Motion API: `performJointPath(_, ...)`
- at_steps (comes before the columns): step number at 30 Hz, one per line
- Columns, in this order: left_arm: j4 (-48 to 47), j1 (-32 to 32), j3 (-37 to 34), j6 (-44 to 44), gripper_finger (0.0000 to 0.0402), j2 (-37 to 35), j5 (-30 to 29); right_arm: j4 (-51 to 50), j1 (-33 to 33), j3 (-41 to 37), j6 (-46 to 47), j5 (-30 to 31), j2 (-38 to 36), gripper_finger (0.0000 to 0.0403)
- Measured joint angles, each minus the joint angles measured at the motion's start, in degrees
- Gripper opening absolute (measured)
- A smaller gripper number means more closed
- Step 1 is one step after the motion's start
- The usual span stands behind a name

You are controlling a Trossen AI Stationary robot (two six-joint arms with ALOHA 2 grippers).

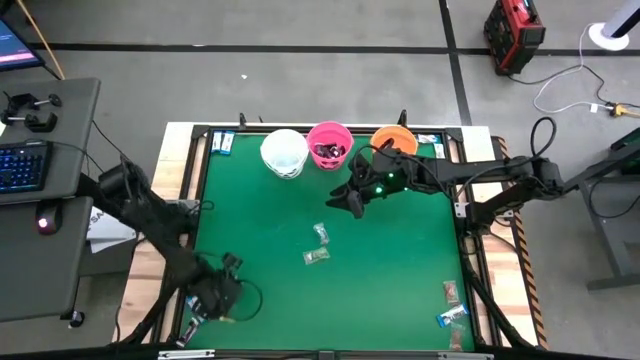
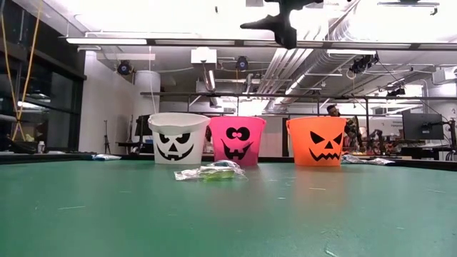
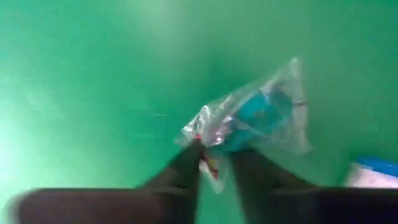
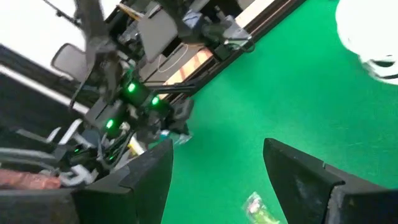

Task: Sort candy by brand, put in halloween buckets
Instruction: Put the blue gummy into the orange bucket

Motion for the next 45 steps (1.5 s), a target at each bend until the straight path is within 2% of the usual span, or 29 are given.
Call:
performJointPath(2,-0.36,2.61,0.0,-0.69,0.0016,-3.48,-0.18,-0.01,0.01,0.0,0.01,-0.65,-0.63,0.0243)
performJointPath(5,-2.69,7.42,0.11,0.54,0.0014,-9.79,-2.83,0.71,0.02,0.0,0.27,-0.69,-2.98,0.0243)
performJointPath(10,-4.83,20.56,2.38,9.13,0.0003,-20.53,-13.06,7.19,0.0,0.0,-0.03,-0.06,-9.19,0.0243)
performJointPath(13,1.64,31.27,5.23,17.46,0.0001,-23.09,-15.89,10.98,0.0,0.0,-2.22,2.73,-13.24,0.0243)
performJointPath(17,17.94,44.6,8.14,26.42,0.0001,-21.28,-14.59,12.38,0.02,0.0,-6.9,9.98,-18.2,0.0243)
performJointPath(20,29.81,51.95,10.35,29.96,0.0,-16.27,-12.49,12.39,0.0,0.0,-10.91,16.44,-21.03,0.0243)
performJointPath(23,39.52,56.77,13.63,30.26,0.0,-8.82,-10.92,12.39,0.0,0.0,-13.91,22.47,-22.83,0.0243)
performJointPath(29,55.93,61.67,23.05,23.4,0.0,10.28,-4.54,12.23,0.02,0.0,-16.65,33.73,-23.13,0.0243)
performJointPath(34,53.1,63.58,37.37,20.48,0.0,25.89,2.35,12.16,0.02,0.0,-16.66,36.09,-21.71,0.0243)
performJointPath(37,49.82,64.61,46.27,18.95,0.0,33.4,2.85,12.16,0.02,0.0,-16.56,36.11,-21.08,0.0243)
performJointPath(41,46.84,66.57,56.63,17.96,0.0,40.26,2.79,12.06,0.02,0.0,-16.1,36.14,-20.85,0.0243)
performJointPath(45,46.28,68.66,63.48,18.31,0.0001,44.43,1.9,11.74,0.02,0.0,-15.58,36.33,-20.87,0.0243)
